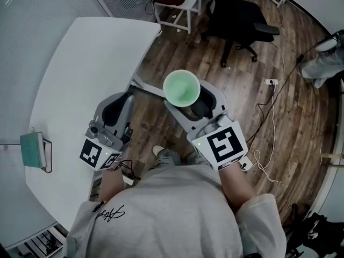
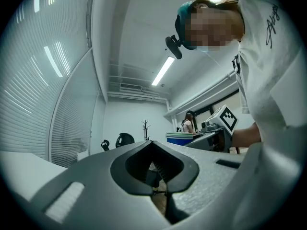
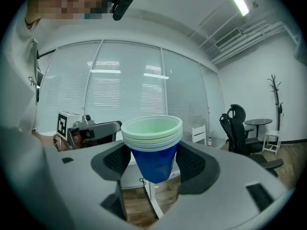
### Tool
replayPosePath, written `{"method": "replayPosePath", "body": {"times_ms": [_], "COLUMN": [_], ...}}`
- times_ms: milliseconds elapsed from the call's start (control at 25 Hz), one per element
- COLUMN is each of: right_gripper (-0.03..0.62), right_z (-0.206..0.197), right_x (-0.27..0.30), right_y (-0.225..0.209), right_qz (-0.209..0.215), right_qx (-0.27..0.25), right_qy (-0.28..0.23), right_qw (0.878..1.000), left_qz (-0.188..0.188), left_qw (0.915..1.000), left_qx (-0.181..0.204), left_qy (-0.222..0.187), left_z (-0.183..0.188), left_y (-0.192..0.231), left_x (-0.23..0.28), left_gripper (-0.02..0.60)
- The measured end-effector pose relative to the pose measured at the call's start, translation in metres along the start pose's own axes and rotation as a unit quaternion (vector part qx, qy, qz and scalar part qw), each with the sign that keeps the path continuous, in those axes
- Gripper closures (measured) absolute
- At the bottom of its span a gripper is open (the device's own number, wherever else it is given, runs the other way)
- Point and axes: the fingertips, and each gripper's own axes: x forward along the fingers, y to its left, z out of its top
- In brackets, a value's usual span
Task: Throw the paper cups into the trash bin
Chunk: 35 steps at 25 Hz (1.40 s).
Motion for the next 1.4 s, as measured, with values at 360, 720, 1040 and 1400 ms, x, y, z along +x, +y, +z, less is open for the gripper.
{"method": "replayPosePath", "body": {"times_ms": [360, 720, 1040, 1400], "right_gripper": [0.306, 0.307, 0.306, 0.306], "right_z": [-0.012, -0.018, -0.029, -0.034], "right_x": [-0.082, -0.16, -0.209, -0.222], "right_y": [-0.062, -0.13, -0.171, -0.184], "right_qz": [-0.064, -0.124, -0.153, -0.179], "right_qx": [0.011, 0.008, 0.007, 0.023], "right_qy": [-0.005, -0.019, -0.021, -0.03], "right_qw": [0.998, 0.992, 0.988, 0.983], "left_qz": [-0.063, -0.119, -0.159, -0.199], "left_qw": [0.9979, 0.9926, 0.987, 0.9793], "left_qx": [-0.008, -0.023, -0.023, -0.028], "left_qy": [-0.007, -0.001, -0.013, -0.026], "left_z": [-0.006, -0.023, -0.027, -0.024], "left_y": [-0.067, -0.134, -0.177, -0.186], "left_x": [0.073, 0.144, 0.184, 0.208], "left_gripper": [0.578, 0.578, 0.578, 0.578]}}
